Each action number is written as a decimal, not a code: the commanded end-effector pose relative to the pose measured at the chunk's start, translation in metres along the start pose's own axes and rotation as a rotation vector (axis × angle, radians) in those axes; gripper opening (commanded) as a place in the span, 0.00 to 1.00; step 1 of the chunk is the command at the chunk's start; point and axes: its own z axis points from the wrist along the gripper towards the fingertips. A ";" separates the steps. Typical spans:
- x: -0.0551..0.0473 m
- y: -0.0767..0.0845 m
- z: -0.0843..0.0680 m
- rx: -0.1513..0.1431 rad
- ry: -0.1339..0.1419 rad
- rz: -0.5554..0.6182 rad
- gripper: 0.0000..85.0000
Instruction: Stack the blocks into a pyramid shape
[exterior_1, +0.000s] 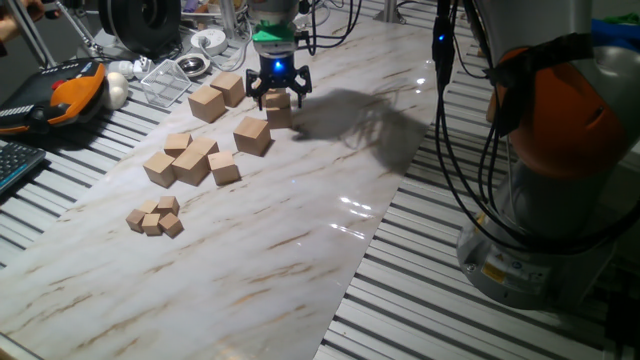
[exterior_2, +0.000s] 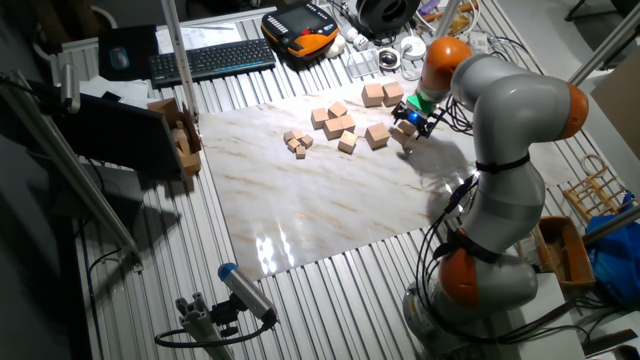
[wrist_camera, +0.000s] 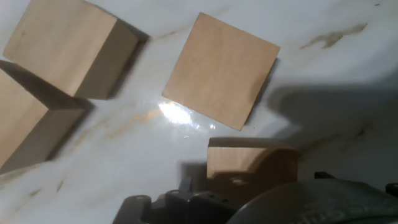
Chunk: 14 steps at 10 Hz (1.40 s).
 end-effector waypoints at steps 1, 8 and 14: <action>0.000 0.000 0.000 0.001 0.001 -0.002 0.80; 0.001 -0.001 -0.002 0.012 0.004 0.085 0.00; 0.008 0.012 -0.016 0.011 -0.010 0.367 0.00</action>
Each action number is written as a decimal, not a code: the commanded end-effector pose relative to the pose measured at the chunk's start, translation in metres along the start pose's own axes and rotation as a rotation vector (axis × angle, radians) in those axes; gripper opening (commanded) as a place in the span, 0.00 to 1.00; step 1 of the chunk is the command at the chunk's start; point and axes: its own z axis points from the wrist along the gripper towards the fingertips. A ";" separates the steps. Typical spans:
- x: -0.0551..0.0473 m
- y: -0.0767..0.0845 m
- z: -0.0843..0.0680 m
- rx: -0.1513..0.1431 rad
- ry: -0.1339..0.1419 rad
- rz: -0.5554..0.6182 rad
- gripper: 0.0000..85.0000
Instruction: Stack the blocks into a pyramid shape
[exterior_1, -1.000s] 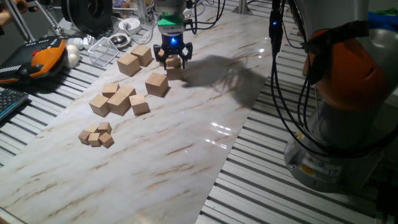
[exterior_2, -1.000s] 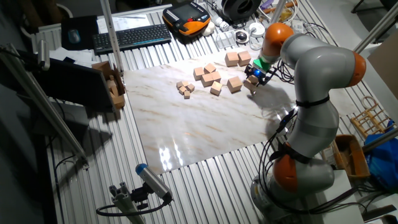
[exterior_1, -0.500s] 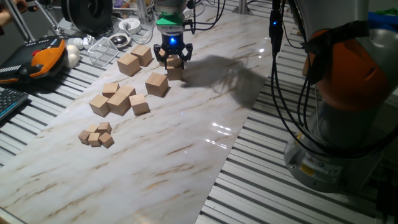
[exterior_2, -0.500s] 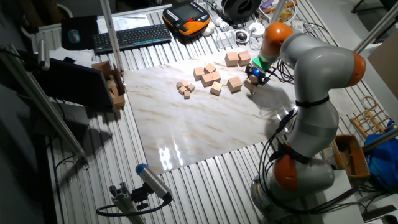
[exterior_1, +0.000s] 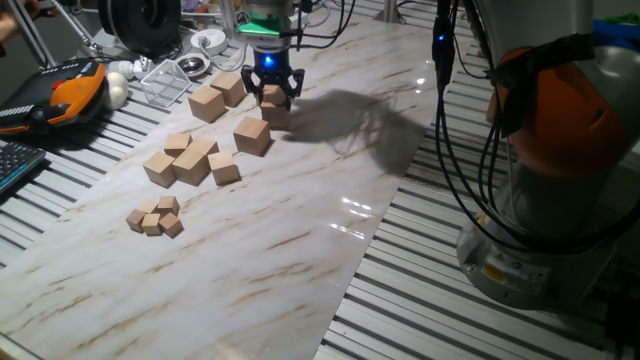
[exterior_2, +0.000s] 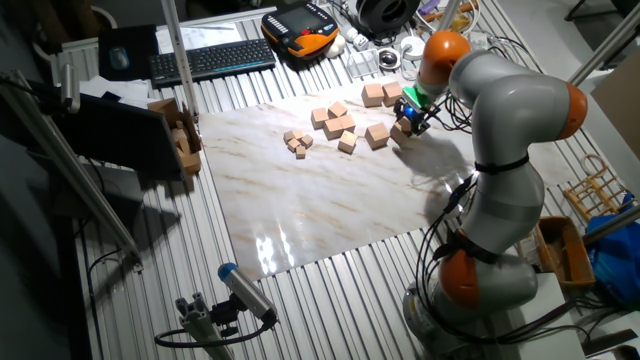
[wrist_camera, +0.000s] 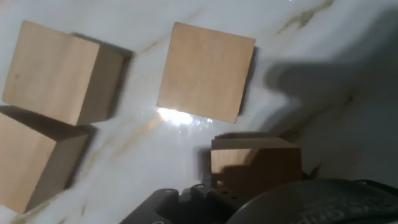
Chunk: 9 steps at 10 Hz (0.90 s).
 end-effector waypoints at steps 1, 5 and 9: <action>0.001 0.001 -0.002 0.002 -0.017 0.103 0.00; 0.010 0.004 0.000 -0.003 -0.024 0.154 0.00; 0.017 0.010 0.003 -0.010 -0.023 0.193 0.00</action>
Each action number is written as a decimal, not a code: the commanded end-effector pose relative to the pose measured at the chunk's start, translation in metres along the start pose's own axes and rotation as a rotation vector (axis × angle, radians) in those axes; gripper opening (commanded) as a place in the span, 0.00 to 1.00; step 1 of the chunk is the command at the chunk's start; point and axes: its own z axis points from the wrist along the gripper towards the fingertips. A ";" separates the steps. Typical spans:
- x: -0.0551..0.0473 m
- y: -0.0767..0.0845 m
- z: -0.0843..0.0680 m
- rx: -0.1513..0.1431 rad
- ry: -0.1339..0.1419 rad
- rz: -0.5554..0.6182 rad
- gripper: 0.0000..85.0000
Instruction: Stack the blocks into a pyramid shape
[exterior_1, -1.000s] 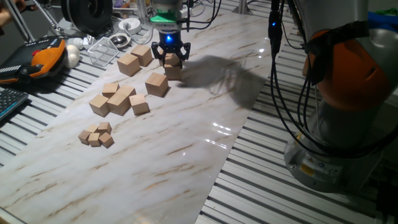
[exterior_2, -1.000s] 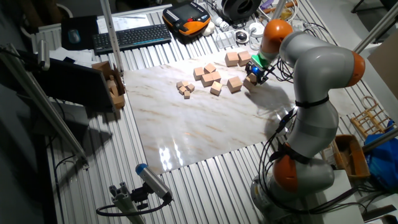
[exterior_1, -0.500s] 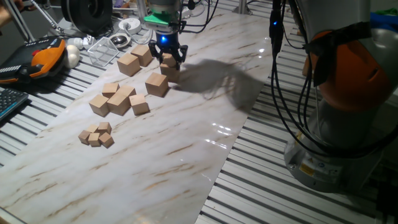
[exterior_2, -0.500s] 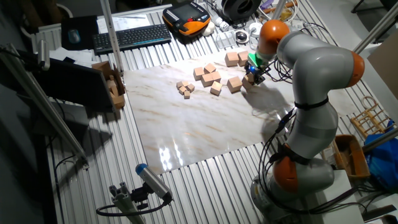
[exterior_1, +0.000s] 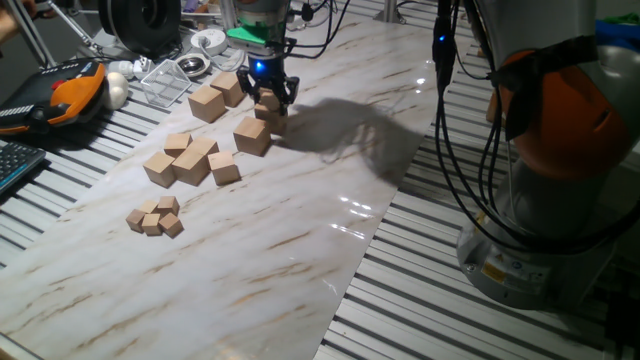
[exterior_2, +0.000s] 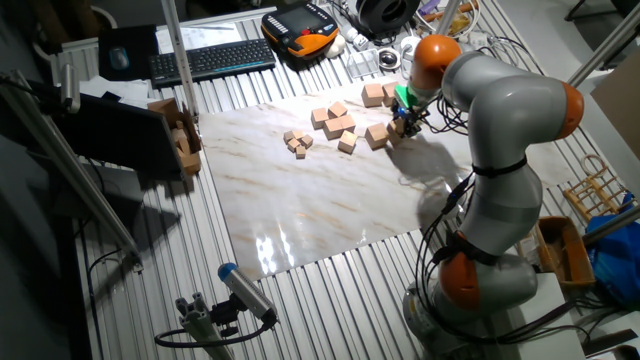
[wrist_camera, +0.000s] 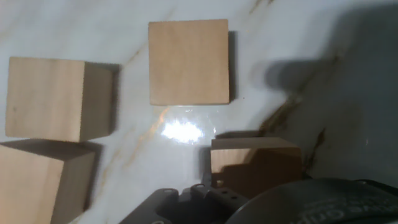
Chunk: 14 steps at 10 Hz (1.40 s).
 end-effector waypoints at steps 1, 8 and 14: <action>0.004 0.001 0.000 -0.001 0.003 0.008 0.00; 0.009 0.006 0.005 -0.003 0.013 0.035 0.00; 0.010 0.006 0.010 -0.008 0.015 0.029 0.00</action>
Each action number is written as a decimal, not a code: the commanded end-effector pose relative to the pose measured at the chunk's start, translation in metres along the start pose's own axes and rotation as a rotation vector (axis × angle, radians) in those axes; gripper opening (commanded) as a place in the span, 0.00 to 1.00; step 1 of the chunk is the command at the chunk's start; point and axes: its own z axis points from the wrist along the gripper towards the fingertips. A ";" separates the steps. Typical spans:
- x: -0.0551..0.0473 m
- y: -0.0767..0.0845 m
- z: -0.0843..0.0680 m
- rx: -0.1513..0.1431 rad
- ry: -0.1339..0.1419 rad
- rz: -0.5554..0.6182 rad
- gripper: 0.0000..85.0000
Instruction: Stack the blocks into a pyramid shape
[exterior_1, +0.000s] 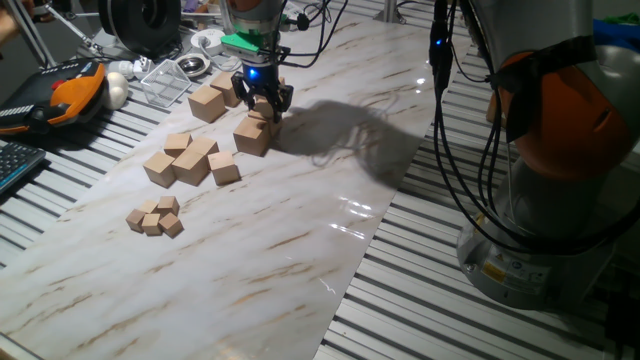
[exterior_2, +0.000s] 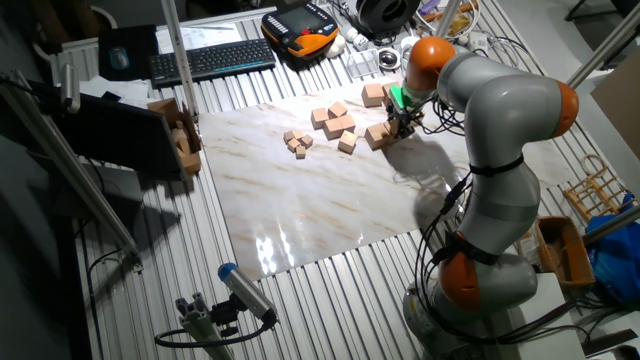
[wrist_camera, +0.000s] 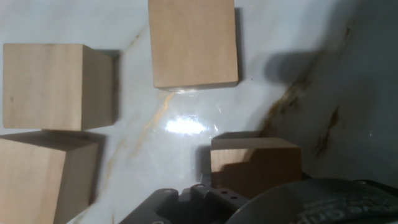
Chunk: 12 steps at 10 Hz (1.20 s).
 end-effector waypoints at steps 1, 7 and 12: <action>0.000 0.000 0.001 0.000 0.000 0.001 0.00; 0.000 -0.001 0.003 -0.018 0.002 0.003 0.00; 0.000 -0.001 0.006 -0.041 0.009 -0.007 0.20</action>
